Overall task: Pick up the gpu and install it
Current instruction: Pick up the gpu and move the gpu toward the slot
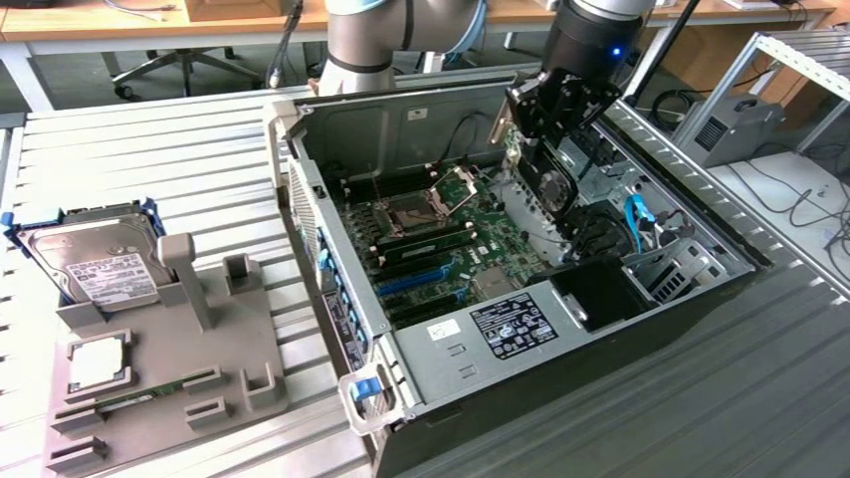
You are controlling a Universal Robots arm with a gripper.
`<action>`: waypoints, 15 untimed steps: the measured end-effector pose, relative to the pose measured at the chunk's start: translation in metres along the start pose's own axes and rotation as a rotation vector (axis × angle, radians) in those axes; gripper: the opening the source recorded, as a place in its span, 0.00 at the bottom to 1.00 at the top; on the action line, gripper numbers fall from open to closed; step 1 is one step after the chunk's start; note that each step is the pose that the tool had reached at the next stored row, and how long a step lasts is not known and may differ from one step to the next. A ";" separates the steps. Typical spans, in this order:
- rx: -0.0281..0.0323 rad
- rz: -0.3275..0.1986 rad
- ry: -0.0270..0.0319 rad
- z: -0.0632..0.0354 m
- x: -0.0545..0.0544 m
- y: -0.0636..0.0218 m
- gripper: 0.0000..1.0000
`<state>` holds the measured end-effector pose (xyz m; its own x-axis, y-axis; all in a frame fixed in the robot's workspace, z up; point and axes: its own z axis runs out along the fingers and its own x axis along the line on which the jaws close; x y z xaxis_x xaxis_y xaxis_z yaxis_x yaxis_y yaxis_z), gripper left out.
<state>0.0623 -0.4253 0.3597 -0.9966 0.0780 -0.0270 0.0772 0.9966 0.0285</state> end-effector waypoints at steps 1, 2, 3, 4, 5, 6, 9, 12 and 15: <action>0.0002 0.000 0.0000 0.0002 0.001 0.0011 0.29; 0.0004 0.000 0.0000 0.0003 0.002 0.0020 0.29; 0.0004 0.000 0.0000 0.0005 0.003 0.0026 0.29; 0.0003 0.000 0.0000 0.0013 0.007 0.0035 0.29; 0.0004 0.000 0.0000 0.0015 0.008 0.0036 0.29; 0.0004 0.000 0.0000 0.0017 0.009 0.0037 0.29; 0.0004 0.000 0.0000 0.0025 0.014 0.0042 0.29; 0.0004 0.000 0.0000 0.0033 0.019 0.0046 0.29; 0.0003 0.000 0.0000 0.0044 0.023 0.0051 0.29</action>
<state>0.0400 -0.4184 0.3548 -0.9966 0.0779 -0.0270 0.0772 0.9966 0.0281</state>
